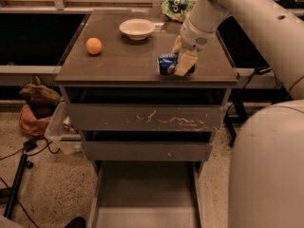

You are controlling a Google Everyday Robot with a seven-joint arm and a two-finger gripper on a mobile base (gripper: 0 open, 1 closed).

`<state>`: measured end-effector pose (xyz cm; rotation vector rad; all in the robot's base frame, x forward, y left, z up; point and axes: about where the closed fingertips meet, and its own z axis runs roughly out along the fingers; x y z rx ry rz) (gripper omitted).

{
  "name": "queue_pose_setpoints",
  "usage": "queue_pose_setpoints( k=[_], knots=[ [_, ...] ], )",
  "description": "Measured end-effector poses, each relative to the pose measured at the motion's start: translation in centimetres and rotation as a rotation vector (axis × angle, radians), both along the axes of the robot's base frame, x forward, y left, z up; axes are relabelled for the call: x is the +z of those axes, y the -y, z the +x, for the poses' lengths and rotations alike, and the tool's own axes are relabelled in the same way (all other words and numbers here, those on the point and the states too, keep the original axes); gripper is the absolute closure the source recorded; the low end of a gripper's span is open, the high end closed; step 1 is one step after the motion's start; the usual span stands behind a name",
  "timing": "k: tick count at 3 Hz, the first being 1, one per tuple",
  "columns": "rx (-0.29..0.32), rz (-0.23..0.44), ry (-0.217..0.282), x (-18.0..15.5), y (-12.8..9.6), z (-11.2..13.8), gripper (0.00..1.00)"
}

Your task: Place pepsi can into bottom drawer

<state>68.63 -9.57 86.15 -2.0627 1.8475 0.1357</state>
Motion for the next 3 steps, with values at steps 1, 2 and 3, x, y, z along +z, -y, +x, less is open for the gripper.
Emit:
queue_pose_setpoints(
  k=[1,2,3],
  knots=[
    [-0.052,0.033,-0.023,1.0,0.8,-5.1,1.0],
    [-0.05,0.082,-0.122,-1.6,0.4,-9.5,1.0],
    [-0.05,0.083,-0.121,-1.6,0.4,-9.5,1.0]
  ],
)
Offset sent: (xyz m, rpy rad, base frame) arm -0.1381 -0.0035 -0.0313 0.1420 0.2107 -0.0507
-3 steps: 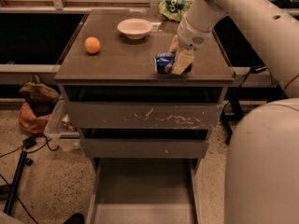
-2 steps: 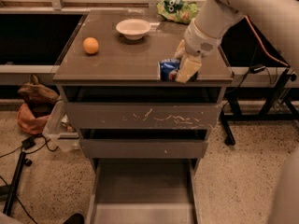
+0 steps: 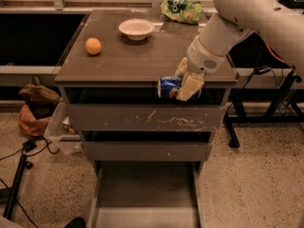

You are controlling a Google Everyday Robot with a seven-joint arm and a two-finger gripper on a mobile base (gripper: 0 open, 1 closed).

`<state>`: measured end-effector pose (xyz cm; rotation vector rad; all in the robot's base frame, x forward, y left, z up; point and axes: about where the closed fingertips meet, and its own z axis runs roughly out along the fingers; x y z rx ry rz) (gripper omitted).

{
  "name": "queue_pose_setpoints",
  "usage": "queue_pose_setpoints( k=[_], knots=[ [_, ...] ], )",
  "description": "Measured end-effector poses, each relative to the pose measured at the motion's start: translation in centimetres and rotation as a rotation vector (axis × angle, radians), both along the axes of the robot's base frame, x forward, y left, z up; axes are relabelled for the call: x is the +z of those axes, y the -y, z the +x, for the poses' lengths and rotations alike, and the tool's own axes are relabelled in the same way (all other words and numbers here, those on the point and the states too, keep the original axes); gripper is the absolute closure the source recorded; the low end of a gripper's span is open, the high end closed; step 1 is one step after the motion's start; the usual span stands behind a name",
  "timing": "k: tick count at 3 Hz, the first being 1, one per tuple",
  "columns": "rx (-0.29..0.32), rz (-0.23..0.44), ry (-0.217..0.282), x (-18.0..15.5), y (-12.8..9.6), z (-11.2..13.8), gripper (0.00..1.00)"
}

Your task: Place pepsi can into bottom drawer

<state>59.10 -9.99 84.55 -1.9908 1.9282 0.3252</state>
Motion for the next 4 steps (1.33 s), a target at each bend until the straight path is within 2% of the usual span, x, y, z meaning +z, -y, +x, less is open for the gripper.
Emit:
queue_pose_setpoints(
  k=[1,2,3,4],
  knots=[
    [-0.006,0.007,-0.022,-1.6,-0.3,-1.3,1.0],
    [0.025,0.062,-0.069,-5.8,-1.0,-3.9,1.0],
    [0.044,0.134,-0.137,-10.1,-1.2,-7.0,1.0],
    [0.045,0.134,-0.137,-10.1,-1.2,-7.0,1.0]
  ],
)
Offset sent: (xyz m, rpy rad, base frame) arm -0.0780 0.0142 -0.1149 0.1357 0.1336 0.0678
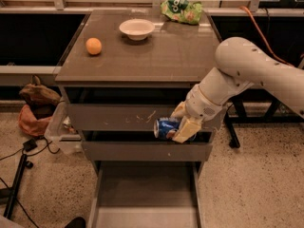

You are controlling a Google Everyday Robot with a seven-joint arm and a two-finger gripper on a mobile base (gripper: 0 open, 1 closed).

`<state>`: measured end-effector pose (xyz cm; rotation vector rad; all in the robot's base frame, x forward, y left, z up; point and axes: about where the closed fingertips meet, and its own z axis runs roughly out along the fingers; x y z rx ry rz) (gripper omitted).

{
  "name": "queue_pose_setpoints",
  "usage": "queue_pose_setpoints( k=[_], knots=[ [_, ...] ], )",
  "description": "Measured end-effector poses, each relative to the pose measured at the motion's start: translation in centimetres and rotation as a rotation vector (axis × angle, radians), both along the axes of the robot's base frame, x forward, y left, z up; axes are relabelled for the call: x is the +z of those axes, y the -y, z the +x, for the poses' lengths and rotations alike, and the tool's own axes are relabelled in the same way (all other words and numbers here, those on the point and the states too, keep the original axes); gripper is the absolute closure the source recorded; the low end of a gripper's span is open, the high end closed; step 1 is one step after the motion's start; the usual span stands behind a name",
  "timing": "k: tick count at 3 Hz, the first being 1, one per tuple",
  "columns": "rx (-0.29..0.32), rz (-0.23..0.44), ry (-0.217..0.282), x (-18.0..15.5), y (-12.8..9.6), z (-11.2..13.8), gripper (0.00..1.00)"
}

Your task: Place pepsi can into bottom drawer

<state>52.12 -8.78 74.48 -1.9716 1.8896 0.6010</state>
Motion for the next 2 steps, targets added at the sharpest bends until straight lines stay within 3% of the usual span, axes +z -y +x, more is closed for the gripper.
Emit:
queue_pose_setpoints(
  k=[1,2],
  knots=[
    [0.025,0.066,0.019,-2.4,-1.3,0.4,1.0],
    [0.093,0.135,0.049,-9.0,-5.1,0.0,1.0]
  ],
)
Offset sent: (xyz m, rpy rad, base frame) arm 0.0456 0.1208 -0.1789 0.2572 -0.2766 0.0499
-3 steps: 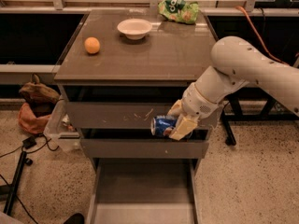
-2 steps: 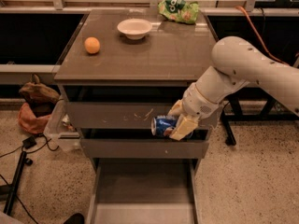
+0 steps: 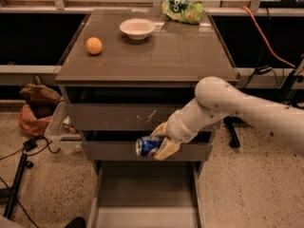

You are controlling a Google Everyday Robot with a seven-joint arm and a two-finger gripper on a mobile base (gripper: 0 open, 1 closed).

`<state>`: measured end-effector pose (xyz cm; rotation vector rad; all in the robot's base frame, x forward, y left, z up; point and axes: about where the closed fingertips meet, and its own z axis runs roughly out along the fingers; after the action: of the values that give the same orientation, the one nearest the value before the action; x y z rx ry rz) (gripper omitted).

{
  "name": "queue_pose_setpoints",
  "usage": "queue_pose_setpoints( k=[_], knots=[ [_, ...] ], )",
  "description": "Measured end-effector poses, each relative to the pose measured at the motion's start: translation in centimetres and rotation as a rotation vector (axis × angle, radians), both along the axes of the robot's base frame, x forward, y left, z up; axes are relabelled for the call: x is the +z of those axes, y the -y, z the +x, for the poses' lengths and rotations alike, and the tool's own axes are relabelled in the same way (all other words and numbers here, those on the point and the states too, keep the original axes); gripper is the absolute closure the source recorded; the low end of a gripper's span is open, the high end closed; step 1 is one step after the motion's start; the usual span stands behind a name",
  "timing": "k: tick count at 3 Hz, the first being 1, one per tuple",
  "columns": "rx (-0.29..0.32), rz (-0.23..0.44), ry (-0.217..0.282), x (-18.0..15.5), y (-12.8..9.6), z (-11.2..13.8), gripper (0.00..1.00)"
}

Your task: Place pepsi can into bottom drawer

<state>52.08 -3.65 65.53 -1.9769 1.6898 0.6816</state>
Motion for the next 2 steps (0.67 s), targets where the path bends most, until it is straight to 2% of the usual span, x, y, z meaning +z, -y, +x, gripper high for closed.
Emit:
queue_pose_setpoints(
  k=[1,2],
  knots=[
    [0.022,0.017,0.05,-5.2,-3.1,-1.9,1.0],
    [-0.015,0.031,0.1,-5.6,-3.9,-0.7,1.0]
  ],
)
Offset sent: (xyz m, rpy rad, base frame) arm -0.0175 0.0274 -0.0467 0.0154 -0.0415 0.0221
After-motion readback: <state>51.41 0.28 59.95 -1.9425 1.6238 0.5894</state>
